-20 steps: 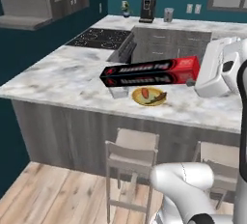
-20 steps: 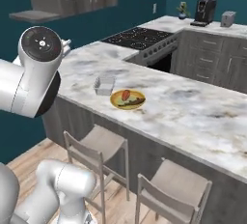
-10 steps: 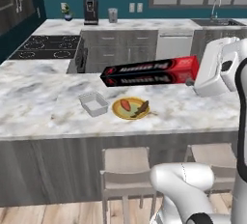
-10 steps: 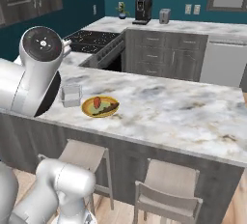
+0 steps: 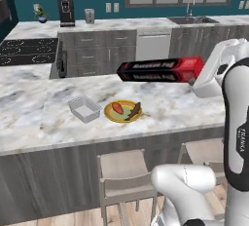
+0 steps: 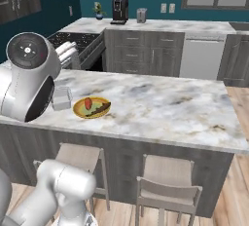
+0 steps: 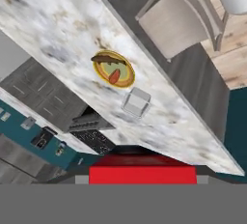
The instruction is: Retrieve the tupperware and aluminum foil from the cabinet and place them on the dining counter near the plate with sweet potato and fish to prepare for storing leftovers.
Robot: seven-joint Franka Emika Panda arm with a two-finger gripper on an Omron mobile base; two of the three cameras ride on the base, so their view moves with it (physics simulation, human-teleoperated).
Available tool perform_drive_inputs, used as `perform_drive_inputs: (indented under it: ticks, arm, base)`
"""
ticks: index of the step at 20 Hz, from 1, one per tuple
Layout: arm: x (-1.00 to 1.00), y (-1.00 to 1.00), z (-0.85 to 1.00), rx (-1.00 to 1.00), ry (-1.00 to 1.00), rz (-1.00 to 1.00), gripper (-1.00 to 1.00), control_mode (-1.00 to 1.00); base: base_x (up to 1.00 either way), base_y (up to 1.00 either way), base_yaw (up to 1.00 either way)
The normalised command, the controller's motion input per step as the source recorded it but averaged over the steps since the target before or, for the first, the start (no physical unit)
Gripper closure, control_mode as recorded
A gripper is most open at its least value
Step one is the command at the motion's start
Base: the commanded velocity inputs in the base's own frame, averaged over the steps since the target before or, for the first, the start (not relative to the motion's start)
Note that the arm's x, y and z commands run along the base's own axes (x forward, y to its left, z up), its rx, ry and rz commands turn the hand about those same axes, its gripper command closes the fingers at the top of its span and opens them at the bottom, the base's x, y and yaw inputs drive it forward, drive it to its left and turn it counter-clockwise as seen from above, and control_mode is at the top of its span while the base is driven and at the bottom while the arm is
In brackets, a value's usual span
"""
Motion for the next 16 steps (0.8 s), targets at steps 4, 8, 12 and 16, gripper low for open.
perform_drive_inputs:
  ticks: [4,8,12,16]
  arm:
    - [0.16,-0.39,-0.28,0.03,-0.01,-0.27,1.0,-1.0]
    - [0.24,-0.56,-0.34,0.09,0.0,-0.24,1.0,-1.0]
    - [0.42,-0.29,-0.25,0.29,0.0,-0.24,1.0,-1.0]
    - [0.3,-0.06,-0.31,0.41,0.06,-0.3,1.0,-1.0]
  base:
    - [0.0,0.0,0.0]
    - [0.0,0.0,0.0]
    - [0.0,0.0,0.0]
    - [0.0,0.0,0.0]
